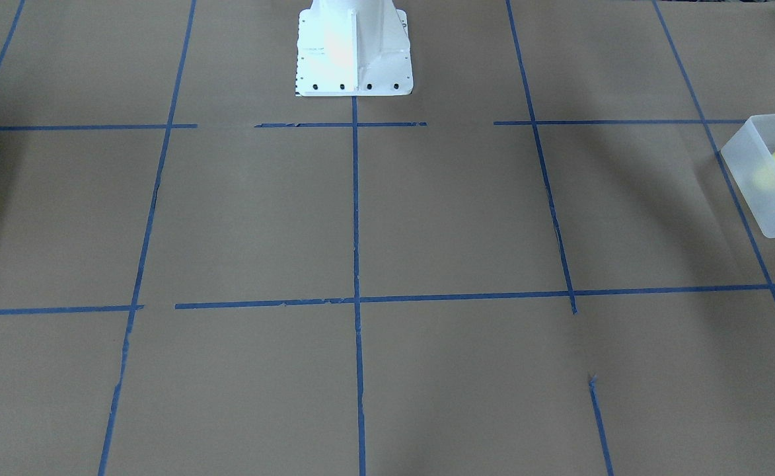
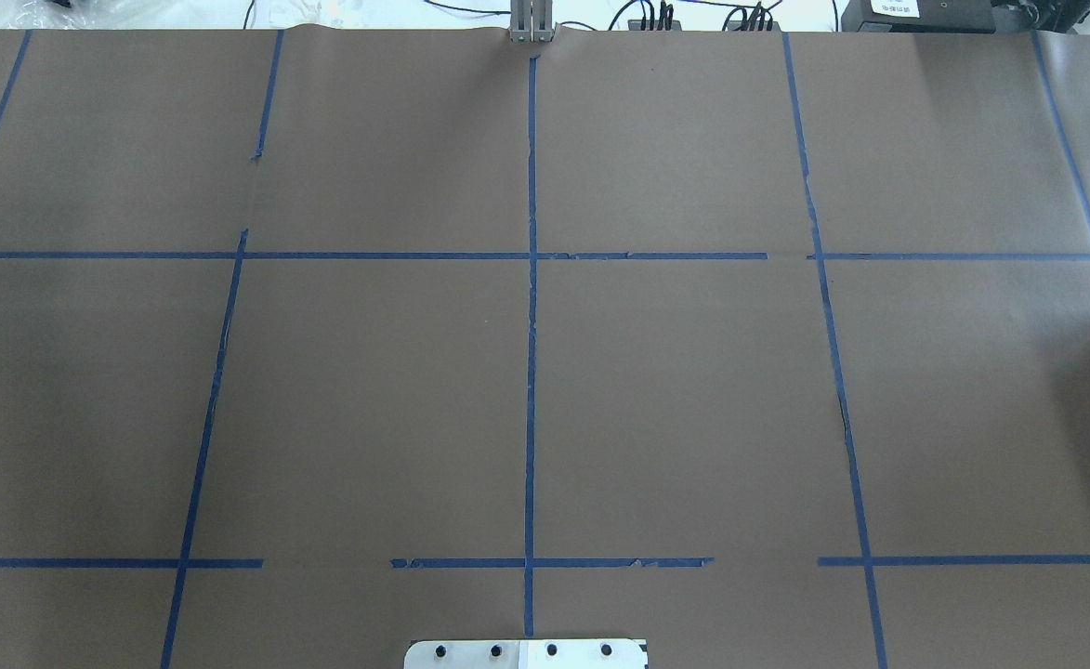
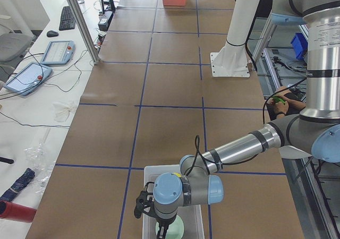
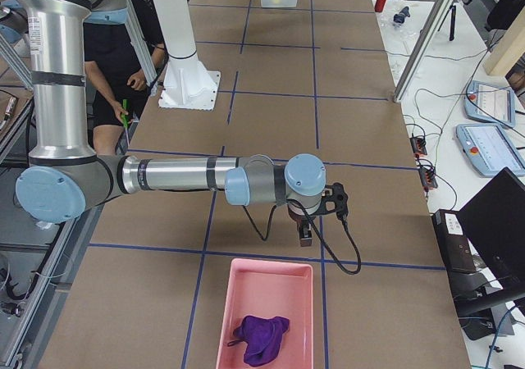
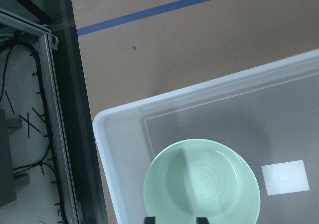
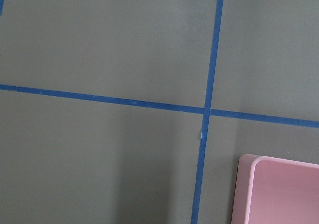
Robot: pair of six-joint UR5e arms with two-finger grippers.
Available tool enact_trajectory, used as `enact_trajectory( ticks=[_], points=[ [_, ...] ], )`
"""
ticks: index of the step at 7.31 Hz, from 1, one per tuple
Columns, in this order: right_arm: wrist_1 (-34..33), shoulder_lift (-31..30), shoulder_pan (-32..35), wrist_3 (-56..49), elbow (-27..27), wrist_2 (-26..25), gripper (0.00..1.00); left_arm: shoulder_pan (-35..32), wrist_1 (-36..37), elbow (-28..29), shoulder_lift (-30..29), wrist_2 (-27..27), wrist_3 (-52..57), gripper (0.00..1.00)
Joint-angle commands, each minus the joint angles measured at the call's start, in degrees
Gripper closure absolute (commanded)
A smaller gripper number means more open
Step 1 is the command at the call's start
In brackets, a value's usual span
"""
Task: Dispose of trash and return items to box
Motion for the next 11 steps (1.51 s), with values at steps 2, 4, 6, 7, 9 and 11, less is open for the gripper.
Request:
enact_trajectory(
  ticks=[2,4,6,7,9,11],
  points=[
    [0.00,-0.09,0.07,0.00,1.32,-0.09,0.00,-0.04,-2.10,-12.16,-0.96,-3.45,-14.08,0.00],
    [0.00,-0.09,0.07,0.00,1.59,-0.09,0.00,0.49,-7.00,-14.51,-1.05,-3.18,-14.38,0.00],
    [0.00,-0.09,0.07,0.00,1.85,-0.09,0.00,5.81,-2.78,-16.17,-3.14,-3.36,-14.65,0.00],
    [0.00,-0.26,0.07,0.00,2.20,-0.18,0.00,6.03,3.27,-18.27,-3.59,-3.53,-14.65,0.00],
    [0.00,-0.53,0.07,0.00,2.64,0.08,0.00,6.38,14.09,-22.05,-3.78,-4.59,-14.39,0.00],
    [0.00,-0.79,0.07,-0.09,2.55,-0.26,0.00,6.90,16.34,-21.72,-3.77,-5.64,-14.12,0.00]
  ],
)
